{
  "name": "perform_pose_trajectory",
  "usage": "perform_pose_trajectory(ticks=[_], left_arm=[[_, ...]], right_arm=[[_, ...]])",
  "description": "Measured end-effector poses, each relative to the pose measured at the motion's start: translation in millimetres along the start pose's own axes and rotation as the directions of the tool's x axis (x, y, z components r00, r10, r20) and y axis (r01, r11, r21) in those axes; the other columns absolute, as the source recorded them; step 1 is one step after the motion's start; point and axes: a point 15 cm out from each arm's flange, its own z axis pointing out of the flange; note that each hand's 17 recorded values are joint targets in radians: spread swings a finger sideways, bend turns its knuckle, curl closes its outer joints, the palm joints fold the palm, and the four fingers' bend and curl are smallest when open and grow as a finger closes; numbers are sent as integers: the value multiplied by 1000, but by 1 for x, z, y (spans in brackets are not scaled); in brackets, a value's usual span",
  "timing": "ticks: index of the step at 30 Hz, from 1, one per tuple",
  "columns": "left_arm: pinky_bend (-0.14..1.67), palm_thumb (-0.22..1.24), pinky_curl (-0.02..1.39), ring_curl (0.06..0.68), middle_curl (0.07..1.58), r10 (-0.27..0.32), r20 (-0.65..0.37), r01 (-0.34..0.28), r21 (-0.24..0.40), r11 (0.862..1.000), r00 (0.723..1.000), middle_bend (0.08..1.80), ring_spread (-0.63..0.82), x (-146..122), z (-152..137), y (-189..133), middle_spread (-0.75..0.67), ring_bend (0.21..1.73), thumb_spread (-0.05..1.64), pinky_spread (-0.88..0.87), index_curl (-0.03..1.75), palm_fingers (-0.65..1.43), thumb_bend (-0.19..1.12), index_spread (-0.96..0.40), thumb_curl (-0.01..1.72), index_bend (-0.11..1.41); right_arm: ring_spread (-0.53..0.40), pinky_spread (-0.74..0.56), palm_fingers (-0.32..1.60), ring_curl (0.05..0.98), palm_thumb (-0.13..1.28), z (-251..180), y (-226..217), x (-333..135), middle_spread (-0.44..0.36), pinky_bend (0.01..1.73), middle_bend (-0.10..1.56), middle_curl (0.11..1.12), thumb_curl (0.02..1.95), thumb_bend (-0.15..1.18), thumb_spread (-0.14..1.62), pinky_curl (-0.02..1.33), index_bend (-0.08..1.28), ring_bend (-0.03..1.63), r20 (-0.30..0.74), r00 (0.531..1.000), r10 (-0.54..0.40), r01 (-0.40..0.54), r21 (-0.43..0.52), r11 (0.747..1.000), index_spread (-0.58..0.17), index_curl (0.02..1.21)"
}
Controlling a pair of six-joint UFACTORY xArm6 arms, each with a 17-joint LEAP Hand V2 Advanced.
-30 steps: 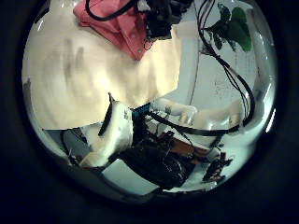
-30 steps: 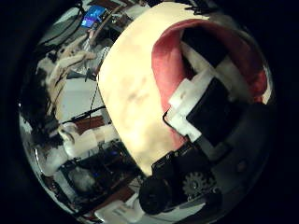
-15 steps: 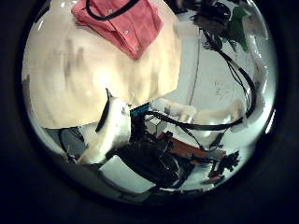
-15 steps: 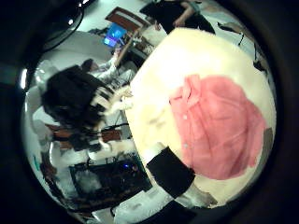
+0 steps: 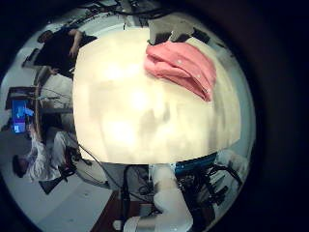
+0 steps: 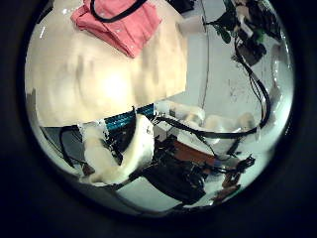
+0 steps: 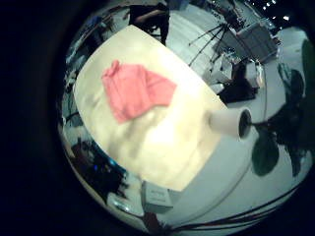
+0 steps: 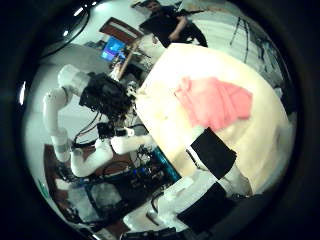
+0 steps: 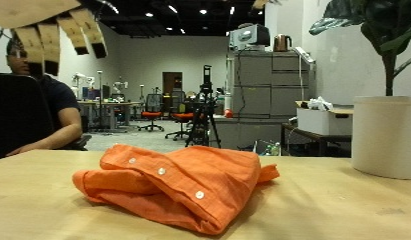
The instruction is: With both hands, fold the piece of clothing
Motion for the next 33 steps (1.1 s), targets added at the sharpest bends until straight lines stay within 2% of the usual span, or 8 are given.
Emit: perform_pose_trajectory(ticks=[2, 6, 12, 17, 21, 26, 30, 33], left_arm=[[217, 350, 315, 220, 313, 4, 6, -4, 0, 1000, 1000, 195, 590, 9, -7, 2, 373, 357, 1253, 526, 314, 75, -16, 173, 286, 175], [210, 353, 315, 220, 312, -27, -3, 27, 16, 1000, 1000, 192, 584, 22, -15, 4, 367, 352, 1254, 526, 319, 79, -13, 164, 289, 175], [206, 358, 317, 221, 312, -87, -34, 90, 73, 993, 996, 194, 579, 9, -14, -5, 355, 351, 1253, 522, 317, 77, -12, 151, 291, 168], [193, 375, 312, 218, 323, -127, -34, 130, 100, 986, 991, 223, 569, -5, -2, -10, 310, 346, 1239, 515, 316, 112, -11, 136, 298, 165], [191, 421, 308, 220, 334, -137, -41, 141, 106, 984, 990, 239, 556, -7, 8, -14, 268, 346, 1215, 509, 317, 135, -7, 116, 312, 170], [186, 455, 300, 220, 342, -163, -52, 168, 116, 979, 985, 257, 535, -14, 15, -19, 234, 342, 1185, 496, 322, 163, -14, 97, 326, 174], [183, 479, 292, 217, 350, -191, -68, 198, 117, 973, 979, 278, 525, -25, 18, -17, 202, 332, 1170, 488, 328, 180, -15, 84, 337, 178], [181, 483, 287, 216, 351, -197, -113, 210, 125, 970, 974, 275, 523, -21, 15, -17, 200, 328, 1165, 484, 334, 185, -17, 77, 339, 185]], right_arm=[[158, 340, 13, 236, 624, 6, 34, -5, -6, 386, 321, 352, 344, 1, 1408, 246, 328, 322, 6, 997, 73, -72, -109, 991, -435, 406], [193, 332, -16, 221, 574, 26, 96, -18, 25, 355, 271, 336, 307, -16, 1427, 249, 272, 270, 0, 982, 188, -181, -275, 944, -411, 384], [214, 328, 40, 212, 539, 88, 136, 5, 44, 303, 224, 327, 272, -10, 1435, 255, 228, 215, -26, 922, 387, -378, -282, 882, -401, 366], [217, 327, 75, 209, 526, 85, 161, 26, 42, 260, 205, 327, 252, -10, 1427, 262, 207, 184, -15, 875, 483, -475, -210, 855, -400, 362], [218, 322, 85, 203, 519, 80, 165, 32, 40, 239, 196, 329, 240, -9, 1420, 271, 194, 177, -12, 873, 487, -481, -175, 859, -399, 360], [217, 320, 99, 195, 506, 83, 140, 26, 40, 216, 195, 329, 227, -11, 1420, 279, 196, 175, -20, 906, 422, -421, -123, 899, -397, 360], [218, 319, 109, 189, 488, 119, 148, 15, 45, 201, 197, 330, 217, -12, 1413, 285, 191, 176, 1, 923, 384, -375, -216, 902, -391, 359], [218, 319, 118, 185, 484, 123, 147, 13, 47, 191, 195, 331, 212, -9, 1412, 286, 198, 175, 19, 926, 376, -364, -211, 907, -392, 360]])
